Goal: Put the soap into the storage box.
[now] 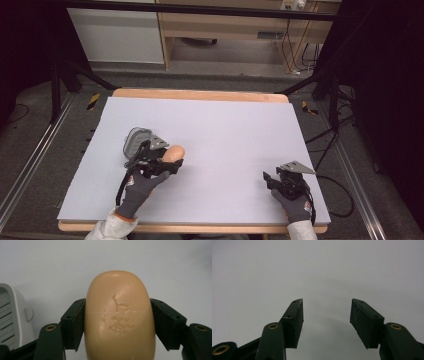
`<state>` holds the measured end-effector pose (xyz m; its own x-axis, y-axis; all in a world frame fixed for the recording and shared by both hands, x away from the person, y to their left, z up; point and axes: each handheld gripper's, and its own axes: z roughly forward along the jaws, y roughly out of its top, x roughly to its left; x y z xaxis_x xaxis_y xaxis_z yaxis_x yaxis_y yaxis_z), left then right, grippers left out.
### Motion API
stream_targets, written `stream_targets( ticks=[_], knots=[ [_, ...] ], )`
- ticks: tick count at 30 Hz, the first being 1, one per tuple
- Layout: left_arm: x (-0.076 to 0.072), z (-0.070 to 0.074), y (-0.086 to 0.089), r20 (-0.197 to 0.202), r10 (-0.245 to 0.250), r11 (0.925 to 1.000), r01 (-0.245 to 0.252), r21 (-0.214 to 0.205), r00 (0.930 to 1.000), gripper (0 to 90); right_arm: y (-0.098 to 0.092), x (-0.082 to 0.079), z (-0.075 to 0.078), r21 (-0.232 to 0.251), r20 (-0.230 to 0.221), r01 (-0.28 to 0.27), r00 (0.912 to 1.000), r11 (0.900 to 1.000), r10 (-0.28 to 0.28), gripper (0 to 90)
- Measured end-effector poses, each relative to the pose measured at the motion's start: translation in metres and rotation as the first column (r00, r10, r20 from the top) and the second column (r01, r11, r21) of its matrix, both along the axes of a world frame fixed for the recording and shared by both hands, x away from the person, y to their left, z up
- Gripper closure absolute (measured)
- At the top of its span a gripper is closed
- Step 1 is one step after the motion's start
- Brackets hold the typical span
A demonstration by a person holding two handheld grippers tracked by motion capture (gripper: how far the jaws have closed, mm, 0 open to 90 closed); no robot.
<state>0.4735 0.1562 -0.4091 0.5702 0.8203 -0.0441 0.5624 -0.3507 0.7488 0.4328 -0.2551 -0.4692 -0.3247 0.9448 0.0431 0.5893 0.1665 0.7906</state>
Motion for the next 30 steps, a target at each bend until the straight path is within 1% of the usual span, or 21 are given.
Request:
stream_targets(
  ticks=[4, 7, 13, 20, 21, 30],
  knots=[
    [0.001, 0.003, 0.010, 0.005, 0.014, 0.9999, -0.014, -0.005, 0.9999, 31.8, 0.000, 0.000, 0.000, 0.001, 0.002, -0.002, 1.0000, 1.0000, 0.002, 44.1],
    [0.002, 0.006, 0.017, 0.009, 0.034, 0.9992, -0.034, -0.021, 0.9994, 31.8, 0.000, 0.000, 0.000, 0.001, 0.003, -0.002, 1.0000, 1.0000, 0.002, 44.2],
    [0.005, 0.015, 0.030, 0.027, 0.059, 0.9976, -0.058, -0.037, 0.9979, 31.8, 0.000, 0.000, 0.000, -0.008, 0.008, -0.005, 1.0000, 1.0000, 0.005, 44.3],
    [0.012, 0.023, 0.043, 0.044, 0.099, 0.9943, -0.097, -0.045, 0.9941, 31.8, 0.001, 0.000, 0.000, -0.009, 0.008, -0.006, 0.9999, 0.9999, 0.006, 44.3],
    [0.013, 0.024, 0.044, 0.045, 0.101, 0.9942, -0.099, -0.041, 0.9939, 31.8, 0.001, 0.000, 0.000, -0.007, 0.009, -0.005, 1.0000, 1.0000, 0.005, 44.3],
    [0.025, 0.026, 0.054, 0.046, 0.142, 0.9894, -0.140, -0.039, 0.9888, 31.8, 0.001, 0.000, 0.000, -0.007, 0.006, -0.007, 1.0000, 0.9999, 0.007, 44.3]
  ],
)
